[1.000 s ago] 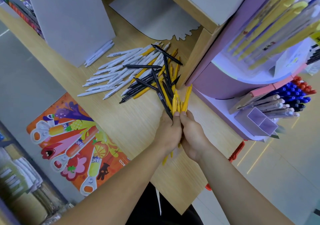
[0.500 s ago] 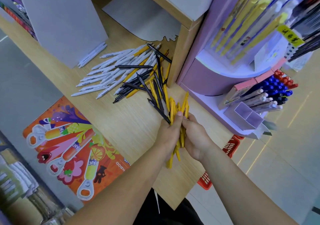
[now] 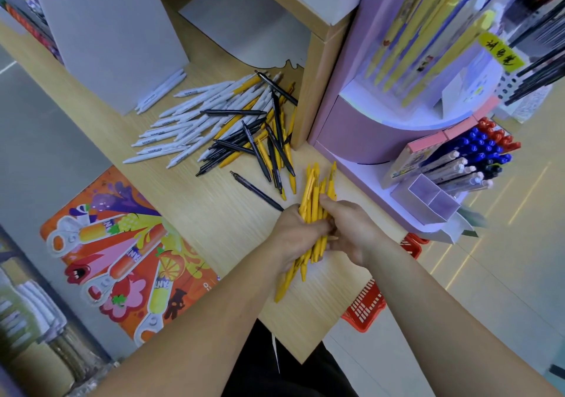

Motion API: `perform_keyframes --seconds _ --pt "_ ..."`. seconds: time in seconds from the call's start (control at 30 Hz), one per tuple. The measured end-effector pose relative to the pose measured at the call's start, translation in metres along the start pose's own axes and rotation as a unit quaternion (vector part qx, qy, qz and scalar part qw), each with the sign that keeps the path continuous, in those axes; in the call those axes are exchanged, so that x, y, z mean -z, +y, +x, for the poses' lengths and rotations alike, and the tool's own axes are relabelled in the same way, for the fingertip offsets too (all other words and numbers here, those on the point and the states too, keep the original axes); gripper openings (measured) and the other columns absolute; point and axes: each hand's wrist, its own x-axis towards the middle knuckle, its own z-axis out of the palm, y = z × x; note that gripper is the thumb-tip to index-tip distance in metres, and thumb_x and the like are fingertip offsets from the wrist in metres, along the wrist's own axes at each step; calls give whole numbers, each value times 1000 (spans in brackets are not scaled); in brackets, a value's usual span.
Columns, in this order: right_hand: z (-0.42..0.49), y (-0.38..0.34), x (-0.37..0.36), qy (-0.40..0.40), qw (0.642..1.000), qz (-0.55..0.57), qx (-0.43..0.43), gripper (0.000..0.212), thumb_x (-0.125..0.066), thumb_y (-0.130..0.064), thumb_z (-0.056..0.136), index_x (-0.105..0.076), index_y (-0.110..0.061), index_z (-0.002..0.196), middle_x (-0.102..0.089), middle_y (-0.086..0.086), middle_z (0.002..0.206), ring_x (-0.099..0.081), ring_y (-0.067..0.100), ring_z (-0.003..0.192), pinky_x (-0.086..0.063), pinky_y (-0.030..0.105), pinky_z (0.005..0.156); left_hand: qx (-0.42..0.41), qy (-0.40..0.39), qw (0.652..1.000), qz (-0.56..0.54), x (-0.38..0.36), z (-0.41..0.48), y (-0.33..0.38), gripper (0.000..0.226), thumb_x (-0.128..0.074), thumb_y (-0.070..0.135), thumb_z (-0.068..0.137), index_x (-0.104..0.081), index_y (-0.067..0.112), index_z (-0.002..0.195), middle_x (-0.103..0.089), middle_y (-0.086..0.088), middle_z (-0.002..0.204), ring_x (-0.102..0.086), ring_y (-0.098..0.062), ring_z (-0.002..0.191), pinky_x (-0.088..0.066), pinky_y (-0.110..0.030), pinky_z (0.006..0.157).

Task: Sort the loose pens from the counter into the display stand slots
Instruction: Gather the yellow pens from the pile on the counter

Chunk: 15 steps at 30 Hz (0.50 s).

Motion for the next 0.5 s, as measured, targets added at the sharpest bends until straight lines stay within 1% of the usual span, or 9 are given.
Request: perform_keyframes --seconds 0.07,0.13,0.2,0.27,0.3,0.33,0.4,0.43,0.5 --pt "-2 3 5 -7 999 30 21 45 -58 -42 103 -68 -2 118 -75 22 104 -68 35 83 -58 47 75 -8 -6 1000 2 -1 -6 0 28 -81 21 88 -69 7 110 -75 -15 82 -72 -26 62 -58 -37 55" --pt "-5 2 11 -26 996 76 48 40 -58 -37 103 -64 -3 125 -74 20 114 -71 36 95 -59 48 85 -30 -11 999 15 2 -12 0 29 -80 18 89 -66 8 112 -73 -17 85 -72 -26 65 -59 -38 55" --pt "-9 0 14 -46 989 121 72 41 -54 -36 105 -60 -5 131 -71 22 122 -70 39 110 -56 54 97 -53 -20 998 20 4 -20 2 31 -81 17 89 -64 9 114 -73 -22 89 -71 -28 67 -59 -38 55" --pt "-15 -6 10 -43 984 141 98 40 -48 -34 108 -59 -5 132 -71 22 122 -69 39 113 -55 56 98 -73 -16 997 5 3 -27 9 31 -82 18 89 -65 8 113 -72 -21 87 -70 -29 67 -58 -38 54" --pt "-19 -10 7 -36 983 140 114 38 -45 -33 109 -59 -6 131 -72 21 119 -70 39 110 -56 57 94 -80 -10 997 -5 2 -31 14 30 -83 19 89 -66 8 111 -71 -19 83 -69 -29 65 -58 -37 53" --pt "-23 -13 3 -29 982 135 131 35 -43 -32 110 -60 -7 129 -74 19 114 -73 38 102 -57 56 84 -86 -9 996 -17 1 -34 20 28 -83 20 89 -67 8 110 -70 -17 80 -69 -28 63 -57 -36 52" --pt "-32 -20 -5 -31 979 127 155 32 -39 -30 111 -61 -10 123 -75 15 98 -70 33 75 -50 43 56 -89 -11 995 -45 1 -43 30 22 -84 16 88 -71 9 104 -70 -14 76 -68 -26 60 -55 -32 50" --pt "-35 -21 -8 -33 979 122 161 32 -38 -30 112 -61 -10 122 -72 14 92 -65 29 65 -42 36 48 -90 -13 994 -55 2 -46 34 16 -83 11 87 -72 11 98 -70 -14 74 -67 -25 58 -54 -31 48" --pt "-37 -22 -14 -53 979 118 158 32 -39 -28 111 -60 -10 126 -65 16 91 -54 24 57 -34 30 43 -80 -11 994 -71 8 -53 42 14 -78 1 84 -74 13 89 -69 -16 73 -66 -24 56 -54 -30 48"
